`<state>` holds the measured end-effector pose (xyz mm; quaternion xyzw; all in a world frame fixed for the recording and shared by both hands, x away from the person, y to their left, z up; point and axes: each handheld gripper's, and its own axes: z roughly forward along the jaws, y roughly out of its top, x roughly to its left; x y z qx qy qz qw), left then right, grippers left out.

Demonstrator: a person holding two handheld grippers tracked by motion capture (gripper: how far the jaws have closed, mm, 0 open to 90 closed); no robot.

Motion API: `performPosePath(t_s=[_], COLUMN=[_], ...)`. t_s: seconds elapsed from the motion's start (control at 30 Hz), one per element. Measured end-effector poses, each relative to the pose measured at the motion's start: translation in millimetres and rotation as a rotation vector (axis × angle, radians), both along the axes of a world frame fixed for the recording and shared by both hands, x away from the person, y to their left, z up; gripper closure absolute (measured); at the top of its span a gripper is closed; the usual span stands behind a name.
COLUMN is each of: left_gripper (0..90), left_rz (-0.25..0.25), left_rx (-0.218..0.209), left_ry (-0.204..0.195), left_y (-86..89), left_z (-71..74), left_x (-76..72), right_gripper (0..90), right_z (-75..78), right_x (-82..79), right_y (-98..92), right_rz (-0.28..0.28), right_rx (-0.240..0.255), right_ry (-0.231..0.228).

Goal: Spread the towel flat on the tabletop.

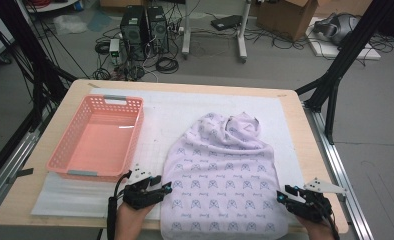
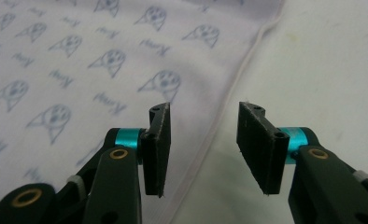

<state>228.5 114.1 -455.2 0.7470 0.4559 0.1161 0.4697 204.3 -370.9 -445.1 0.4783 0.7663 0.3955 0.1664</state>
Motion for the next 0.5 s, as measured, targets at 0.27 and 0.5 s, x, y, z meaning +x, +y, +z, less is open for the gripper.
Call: performPosePath(t_s=[0.27,0.5], left_gripper=[67.3,87.2], left_rz=[0.017,-0.043], left_rx=[0.116,0.067], left_ry=[-0.088,0.020], left_y=[-20.8,-4.0], left_z=[-4.8,1.2], left_x=[-30.8,-53.1], right_gripper=[71.3,88.6], right_z=[-4.2,1.3], right_x=[-22.4,-44.5], right_y=[7.1,-1.0], right_rz=[-0.050,-0.010], right_rx=[-0.079,-0.053], right_ry=[-0.013,0.054])
